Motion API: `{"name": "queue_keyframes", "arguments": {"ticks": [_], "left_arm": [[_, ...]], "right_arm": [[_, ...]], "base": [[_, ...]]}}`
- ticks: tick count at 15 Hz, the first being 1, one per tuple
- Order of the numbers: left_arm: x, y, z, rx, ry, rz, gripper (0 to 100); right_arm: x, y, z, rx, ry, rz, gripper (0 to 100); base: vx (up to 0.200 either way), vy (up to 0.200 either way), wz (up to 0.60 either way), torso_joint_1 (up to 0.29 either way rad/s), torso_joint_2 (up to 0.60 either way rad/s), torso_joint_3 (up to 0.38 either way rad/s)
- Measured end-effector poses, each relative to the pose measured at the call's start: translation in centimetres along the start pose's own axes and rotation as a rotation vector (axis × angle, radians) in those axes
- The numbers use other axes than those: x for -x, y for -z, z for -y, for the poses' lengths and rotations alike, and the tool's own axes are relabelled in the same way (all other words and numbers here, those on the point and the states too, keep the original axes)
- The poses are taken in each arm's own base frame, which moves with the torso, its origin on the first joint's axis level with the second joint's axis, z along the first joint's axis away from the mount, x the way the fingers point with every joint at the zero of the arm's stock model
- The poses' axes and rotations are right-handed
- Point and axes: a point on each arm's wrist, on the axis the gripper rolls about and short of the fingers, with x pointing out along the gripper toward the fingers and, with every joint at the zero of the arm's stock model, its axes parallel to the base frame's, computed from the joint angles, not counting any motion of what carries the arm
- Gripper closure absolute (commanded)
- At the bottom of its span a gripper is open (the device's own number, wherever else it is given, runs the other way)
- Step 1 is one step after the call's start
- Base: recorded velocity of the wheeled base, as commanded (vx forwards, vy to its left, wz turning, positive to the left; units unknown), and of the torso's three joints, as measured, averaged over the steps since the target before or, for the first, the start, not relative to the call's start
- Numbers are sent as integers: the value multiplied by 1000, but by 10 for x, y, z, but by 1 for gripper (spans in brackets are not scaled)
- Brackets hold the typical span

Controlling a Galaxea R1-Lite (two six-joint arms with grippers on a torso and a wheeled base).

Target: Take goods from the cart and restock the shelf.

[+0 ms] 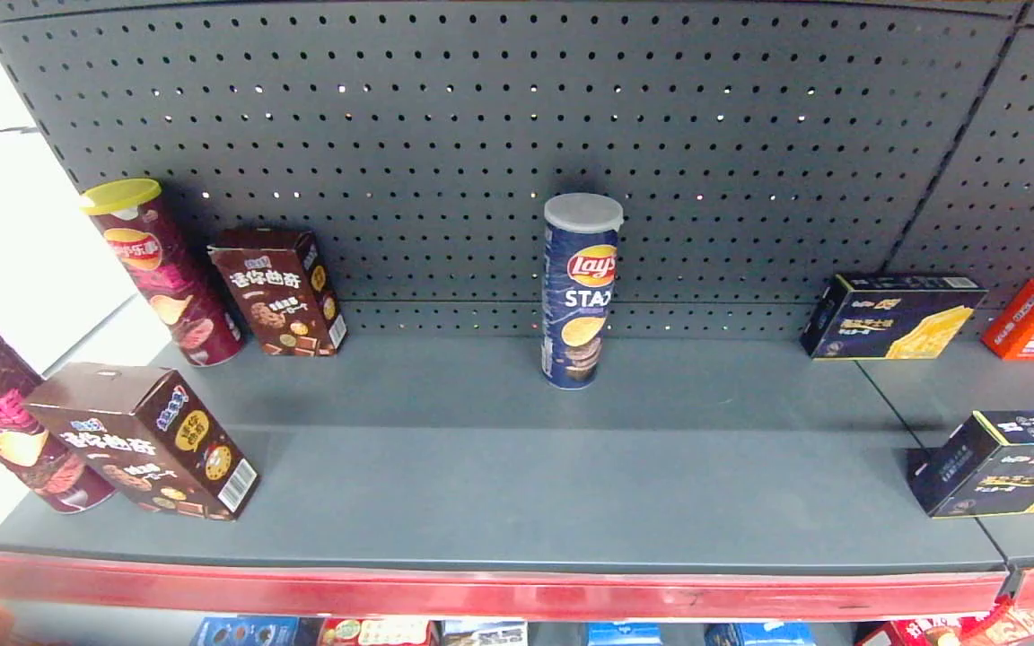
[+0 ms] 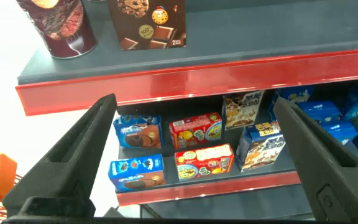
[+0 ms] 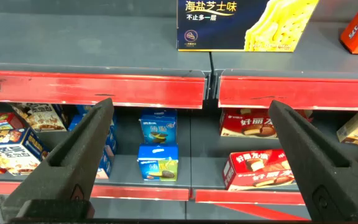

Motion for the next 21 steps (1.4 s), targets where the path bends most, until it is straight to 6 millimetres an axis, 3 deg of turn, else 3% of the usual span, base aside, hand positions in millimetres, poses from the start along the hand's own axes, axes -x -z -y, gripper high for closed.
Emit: {"name": "queue_keyframes", "arguments": {"ticks": [6,21], "left_arm": [[0,0,0,0,0,0,0],[0,0,0,0,0,0,0]], "right_arm": [[0,0,0,1,0,0,0],[0,0,0,0,0,0,0]], "base": [[0,0,0,0,0,0],[0,0,560,4,4,2]]}}
